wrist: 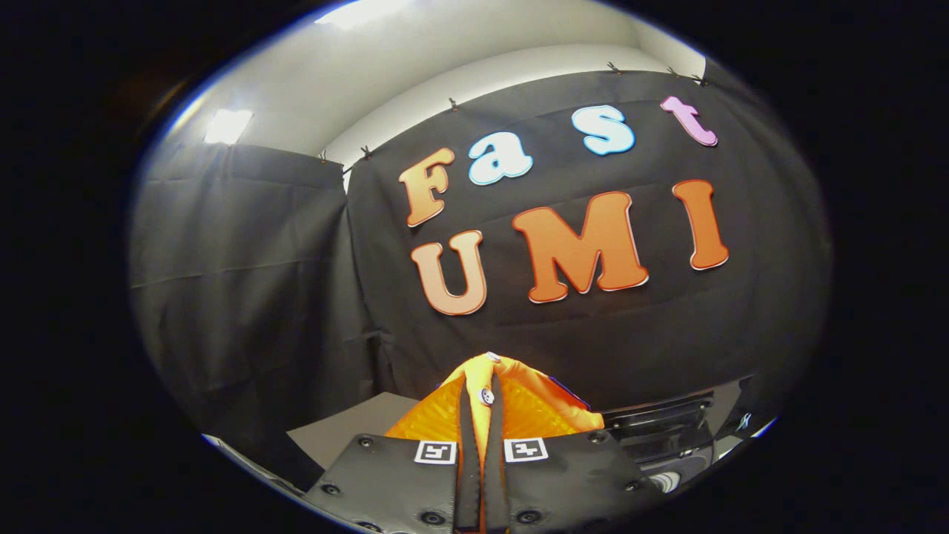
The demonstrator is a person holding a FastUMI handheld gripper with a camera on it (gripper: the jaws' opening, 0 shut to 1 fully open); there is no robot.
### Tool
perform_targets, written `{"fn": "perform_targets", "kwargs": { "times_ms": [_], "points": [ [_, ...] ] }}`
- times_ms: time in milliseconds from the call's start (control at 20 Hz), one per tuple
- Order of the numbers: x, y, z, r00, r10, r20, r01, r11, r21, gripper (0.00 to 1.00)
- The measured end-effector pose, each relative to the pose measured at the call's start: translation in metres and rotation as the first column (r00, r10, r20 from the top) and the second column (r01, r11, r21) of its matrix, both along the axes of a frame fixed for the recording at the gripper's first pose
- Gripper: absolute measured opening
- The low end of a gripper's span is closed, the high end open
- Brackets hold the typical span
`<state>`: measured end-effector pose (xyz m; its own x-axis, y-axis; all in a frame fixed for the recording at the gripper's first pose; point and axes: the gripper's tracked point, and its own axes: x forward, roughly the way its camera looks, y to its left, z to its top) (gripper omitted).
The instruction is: Put the clothes into the washing machine and then close the washing machine lid.
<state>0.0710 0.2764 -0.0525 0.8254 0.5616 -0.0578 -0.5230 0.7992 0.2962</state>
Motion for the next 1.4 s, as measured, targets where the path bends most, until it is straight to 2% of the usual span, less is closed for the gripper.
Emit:
{"fn": "perform_targets", "kwargs": {
  "times_ms": [250,500,750,950,1250,1400],
  "points": [
    [0.029,-0.086,-0.037,0.998,-0.055,-0.038,0.055,0.998,0.009,0.1],
    [0.05,-0.136,-0.114,0.993,-0.048,-0.111,0.043,0.998,-0.048,0.1],
    [0.066,-0.143,-0.208,0.972,-0.036,-0.231,0.019,0.997,-0.077,0.1],
    [0.084,-0.137,-0.276,0.947,-0.074,-0.313,0.039,0.992,-0.119,0.1],
    [0.083,-0.129,-0.356,0.887,-0.142,-0.44,0.064,0.98,-0.188,0.1],
    [0.078,-0.127,-0.396,0.839,-0.167,-0.518,0.049,0.971,-0.234,0.1]
  ]
}}
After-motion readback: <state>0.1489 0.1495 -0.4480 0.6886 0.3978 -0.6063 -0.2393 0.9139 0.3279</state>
